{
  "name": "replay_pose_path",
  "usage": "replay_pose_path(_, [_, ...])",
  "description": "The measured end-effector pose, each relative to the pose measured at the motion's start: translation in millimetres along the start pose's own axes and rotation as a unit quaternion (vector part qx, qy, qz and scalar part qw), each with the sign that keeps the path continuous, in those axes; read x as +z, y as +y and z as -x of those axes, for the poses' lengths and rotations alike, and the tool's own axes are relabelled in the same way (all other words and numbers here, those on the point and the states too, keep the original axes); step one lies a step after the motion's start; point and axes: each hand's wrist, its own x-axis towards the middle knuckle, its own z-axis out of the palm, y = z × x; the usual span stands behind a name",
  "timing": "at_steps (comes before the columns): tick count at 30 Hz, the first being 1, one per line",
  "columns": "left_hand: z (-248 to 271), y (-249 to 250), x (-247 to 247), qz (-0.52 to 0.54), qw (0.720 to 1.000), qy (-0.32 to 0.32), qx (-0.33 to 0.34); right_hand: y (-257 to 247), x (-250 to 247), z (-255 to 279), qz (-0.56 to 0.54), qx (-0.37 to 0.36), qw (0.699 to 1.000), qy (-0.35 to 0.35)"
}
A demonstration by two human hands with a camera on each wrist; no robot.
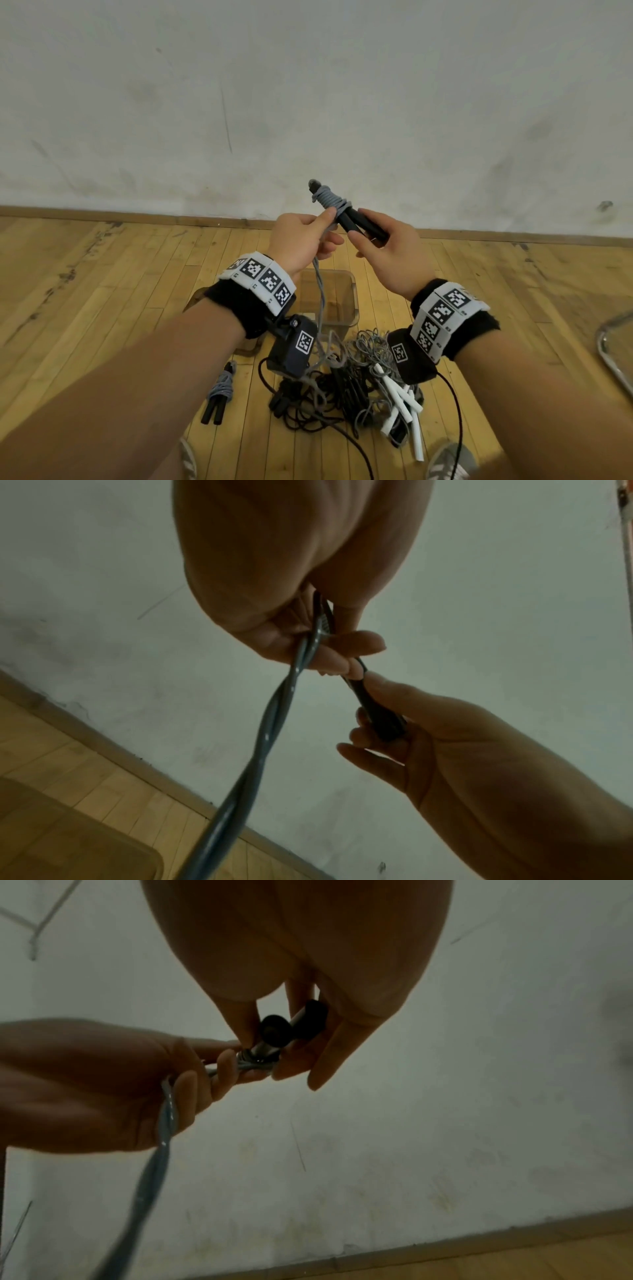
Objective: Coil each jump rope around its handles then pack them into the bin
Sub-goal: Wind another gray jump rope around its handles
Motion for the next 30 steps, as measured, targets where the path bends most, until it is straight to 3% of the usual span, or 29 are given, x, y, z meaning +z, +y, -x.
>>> replay_pose_path(6, [1.2,2.5,1.1,-0.007,1.0,-0.025,-0.007,-4.2,2.1,1.7,0.086,-0.035,0.994,0.06])
replay_pose_path(10, [1.8,3.2,-0.8,-0.015,1.0,-0.005,0.006,-8.6,6.0,4.4,0.099,-0.032,0.993,0.055])
replay_pose_path(13, [3.0,4.4,-2.0,-0.024,0.999,-0.019,0.033,-10.9,4.3,3.4,-0.008,-0.001,1.0,0.015])
replay_pose_path(15, [2.8,4.3,-2.3,-0.03,0.998,-0.036,0.04,-12.9,0.4,3.0,-0.123,0.05,0.99,-0.038])
replay_pose_path(17, [2.2,3.6,-2.4,-0.033,0.998,-0.038,0.044,-13.3,-1.6,3.2,-0.159,0.063,0.982,-0.082])
replay_pose_path(22, [-2.7,-1.2,-1.4,-0.098,0.994,-0.005,0.038,-3.7,2.2,0.3,-0.058,-0.01,0.997,-0.048])
replay_pose_path(30, [-2.5,-0.3,2.6,-0.033,0.998,-0.048,-0.006,3.0,2.9,-2.4,0.131,-0.049,0.99,-0.003])
